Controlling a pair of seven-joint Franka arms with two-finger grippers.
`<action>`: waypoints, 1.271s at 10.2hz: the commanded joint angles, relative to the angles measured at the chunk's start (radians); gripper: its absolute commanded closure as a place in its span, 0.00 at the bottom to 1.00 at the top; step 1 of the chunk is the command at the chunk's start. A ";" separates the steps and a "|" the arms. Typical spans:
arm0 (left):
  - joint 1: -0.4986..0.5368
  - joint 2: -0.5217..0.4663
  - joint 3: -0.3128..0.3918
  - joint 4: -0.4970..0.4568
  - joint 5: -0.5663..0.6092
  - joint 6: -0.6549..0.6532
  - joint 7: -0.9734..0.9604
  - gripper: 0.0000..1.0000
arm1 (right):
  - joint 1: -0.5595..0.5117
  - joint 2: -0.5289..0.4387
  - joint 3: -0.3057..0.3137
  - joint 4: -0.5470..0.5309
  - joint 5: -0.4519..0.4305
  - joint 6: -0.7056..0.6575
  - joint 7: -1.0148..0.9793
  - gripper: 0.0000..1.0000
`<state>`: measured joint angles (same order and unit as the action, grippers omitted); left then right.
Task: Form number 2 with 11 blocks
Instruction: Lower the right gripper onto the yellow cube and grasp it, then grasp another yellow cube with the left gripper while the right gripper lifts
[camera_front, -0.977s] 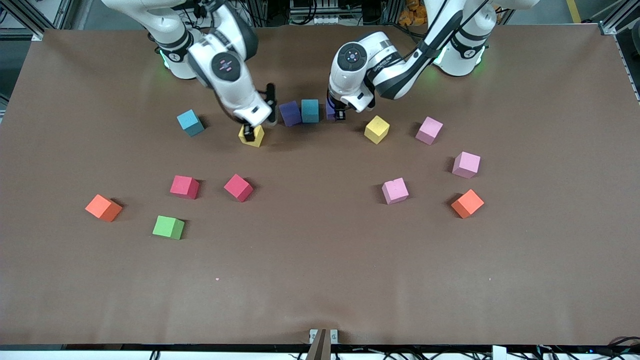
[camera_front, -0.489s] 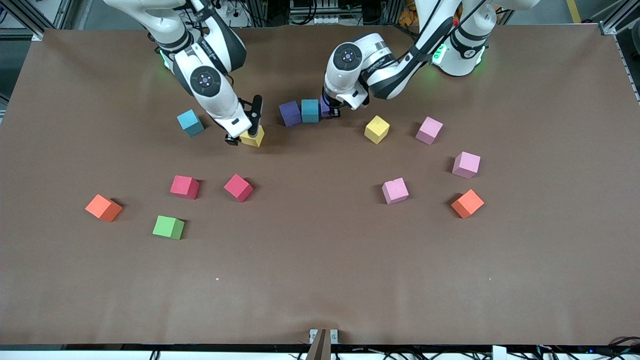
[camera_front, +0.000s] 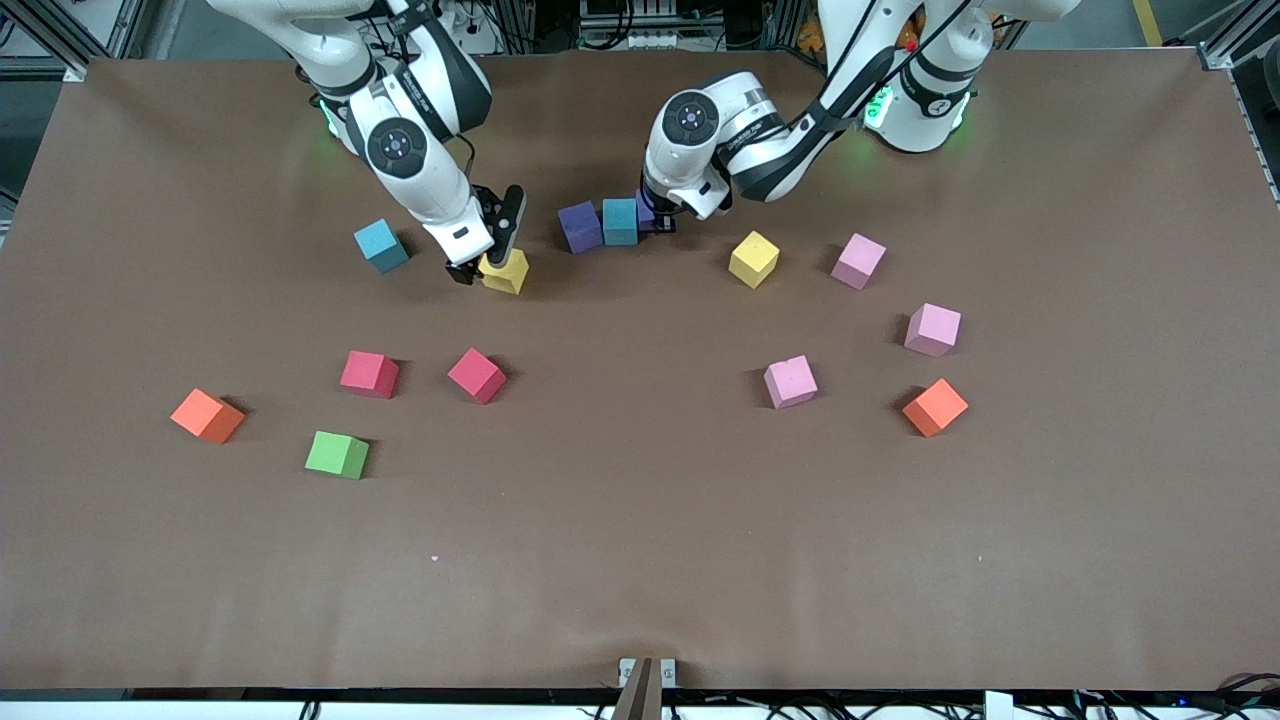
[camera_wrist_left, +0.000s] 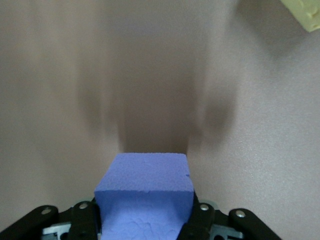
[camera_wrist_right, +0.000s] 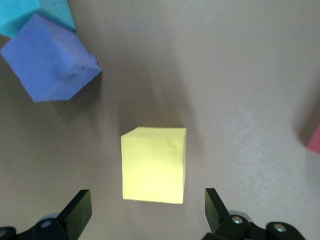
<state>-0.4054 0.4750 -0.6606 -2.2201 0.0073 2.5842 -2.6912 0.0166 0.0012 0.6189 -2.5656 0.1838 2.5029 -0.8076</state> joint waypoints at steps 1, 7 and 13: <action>-0.019 0.016 0.025 0.006 0.029 0.021 -0.016 1.00 | 0.031 -0.043 0.050 -0.080 0.037 0.130 0.097 0.00; -0.072 0.030 0.073 0.033 0.118 0.007 -0.015 0.00 | 0.045 0.082 0.045 -0.084 -0.042 0.232 0.100 0.00; -0.021 -0.140 0.067 0.048 0.123 -0.243 0.020 0.00 | -0.029 0.094 0.041 -0.077 -0.176 0.238 0.108 0.00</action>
<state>-0.4463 0.4199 -0.5943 -2.1499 0.1121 2.4034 -2.6867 0.0171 0.0878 0.6542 -2.6424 0.0324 2.7333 -0.7007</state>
